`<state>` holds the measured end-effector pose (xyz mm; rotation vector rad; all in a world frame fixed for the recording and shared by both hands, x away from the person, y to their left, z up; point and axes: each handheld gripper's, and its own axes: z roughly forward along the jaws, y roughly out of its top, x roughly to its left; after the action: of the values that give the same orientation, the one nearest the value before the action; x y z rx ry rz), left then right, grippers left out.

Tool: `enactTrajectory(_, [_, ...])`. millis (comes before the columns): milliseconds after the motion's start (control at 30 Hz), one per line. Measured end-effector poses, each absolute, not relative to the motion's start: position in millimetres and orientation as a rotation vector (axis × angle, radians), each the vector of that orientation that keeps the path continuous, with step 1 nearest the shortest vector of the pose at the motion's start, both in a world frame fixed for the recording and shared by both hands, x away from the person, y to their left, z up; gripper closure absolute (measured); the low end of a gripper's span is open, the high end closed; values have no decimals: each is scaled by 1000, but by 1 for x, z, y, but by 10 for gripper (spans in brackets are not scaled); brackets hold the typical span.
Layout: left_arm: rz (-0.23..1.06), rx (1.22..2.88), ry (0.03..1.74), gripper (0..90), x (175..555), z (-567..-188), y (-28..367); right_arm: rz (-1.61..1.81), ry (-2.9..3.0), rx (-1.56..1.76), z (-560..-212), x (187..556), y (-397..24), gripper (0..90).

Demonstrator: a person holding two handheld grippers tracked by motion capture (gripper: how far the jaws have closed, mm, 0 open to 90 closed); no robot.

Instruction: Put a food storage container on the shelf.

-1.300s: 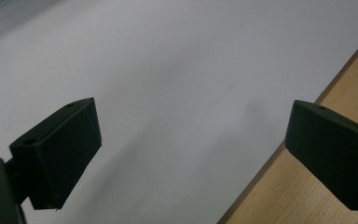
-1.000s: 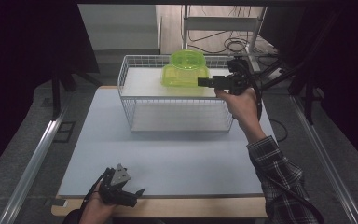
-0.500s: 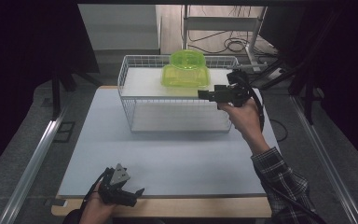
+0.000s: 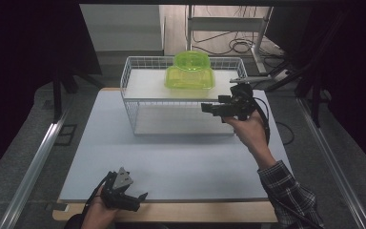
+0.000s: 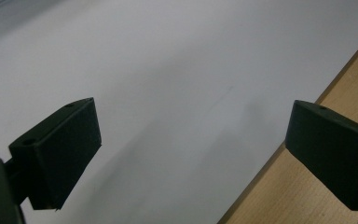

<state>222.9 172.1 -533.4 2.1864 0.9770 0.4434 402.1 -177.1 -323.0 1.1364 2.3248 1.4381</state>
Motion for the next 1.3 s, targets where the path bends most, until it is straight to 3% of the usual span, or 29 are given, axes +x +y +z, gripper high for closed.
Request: enactTrajectory(1300, [435, 2187, 982, 34, 223, -534, 172, 1279, 2407, 1041, -390, 371, -196, 73])
